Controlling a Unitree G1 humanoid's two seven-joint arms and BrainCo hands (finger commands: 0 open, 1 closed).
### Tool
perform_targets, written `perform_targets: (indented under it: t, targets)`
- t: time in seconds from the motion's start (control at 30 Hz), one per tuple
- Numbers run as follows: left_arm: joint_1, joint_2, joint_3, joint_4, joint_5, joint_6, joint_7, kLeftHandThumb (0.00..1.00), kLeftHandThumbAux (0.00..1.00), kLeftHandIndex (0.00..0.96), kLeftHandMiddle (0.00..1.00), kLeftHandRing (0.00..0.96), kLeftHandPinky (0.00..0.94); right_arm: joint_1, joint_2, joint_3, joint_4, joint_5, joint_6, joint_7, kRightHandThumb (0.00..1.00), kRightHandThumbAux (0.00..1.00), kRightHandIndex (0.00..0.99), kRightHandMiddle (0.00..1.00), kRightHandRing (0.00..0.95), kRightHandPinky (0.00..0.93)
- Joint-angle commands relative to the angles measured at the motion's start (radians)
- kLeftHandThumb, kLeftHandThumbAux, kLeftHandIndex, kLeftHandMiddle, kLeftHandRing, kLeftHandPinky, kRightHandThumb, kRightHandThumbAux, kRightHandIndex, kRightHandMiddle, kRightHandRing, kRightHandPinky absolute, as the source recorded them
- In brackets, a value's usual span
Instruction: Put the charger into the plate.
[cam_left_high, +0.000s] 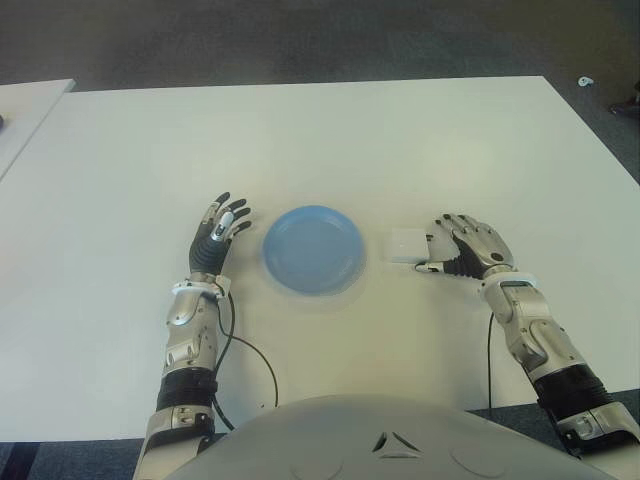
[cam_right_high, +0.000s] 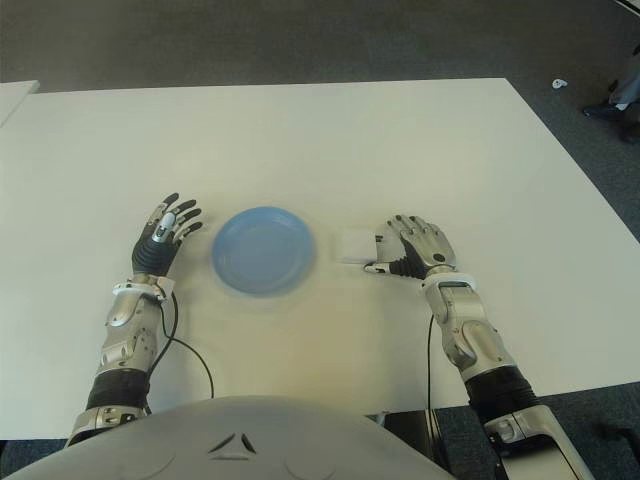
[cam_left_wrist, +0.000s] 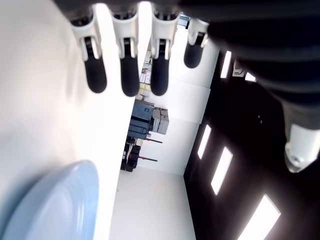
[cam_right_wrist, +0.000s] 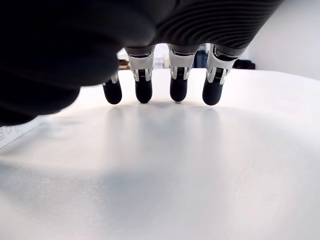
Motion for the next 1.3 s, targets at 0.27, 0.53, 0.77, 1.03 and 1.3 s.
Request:
perform_targets:
  t: [0.27, 0.53, 0.77, 1.03, 1.3]
  targets:
    - [0.0, 0.011, 0.005, 0.016, 0.01, -0.001, -0.005, 0.0, 0.49, 0.125, 0.227, 0.241, 0.255, -0.021, -0.004, 0.001, 0.069, 0.021, 0.015, 0.005, 0.309, 0.331, 0.0, 0.0, 0.0, 0.0]
    - [-0.004, 0.01, 0.004, 0.019, 0.004, 0.002, -0.012, 0.0, 0.49, 0.128, 0.229, 0.241, 0.257, -0.055, -0.014, 0.006, 0.111, 0.043, -0.014, -0.009, 0.27, 0.324, 0.0, 0.0, 0.0, 0.0]
    - [-0.006, 0.01, 0.006, 0.017, -0.001, 0.006, -0.013, 0.0, 0.485, 0.137, 0.237, 0.249, 0.265, -0.086, -0.028, 0.02, 0.136, 0.048, -0.053, -0.007, 0.244, 0.309, 0.0, 0.0, 0.0, 0.0]
    - [-0.003, 0.007, 0.002, 0.01, 0.002, 0.009, -0.007, 0.0, 0.488, 0.135, 0.236, 0.249, 0.263, -0.102, -0.047, 0.042, 0.119, 0.031, -0.092, -0.016, 0.241, 0.294, 0.0, 0.0, 0.0, 0.0]
    - [-0.001, 0.007, -0.001, 0.01, 0.005, 0.006, -0.009, 0.0, 0.491, 0.126, 0.23, 0.246, 0.261, -0.104, -0.071, 0.059, 0.116, 0.016, -0.155, -0.074, 0.248, 0.294, 0.0, 0.0, 0.0, 0.0]
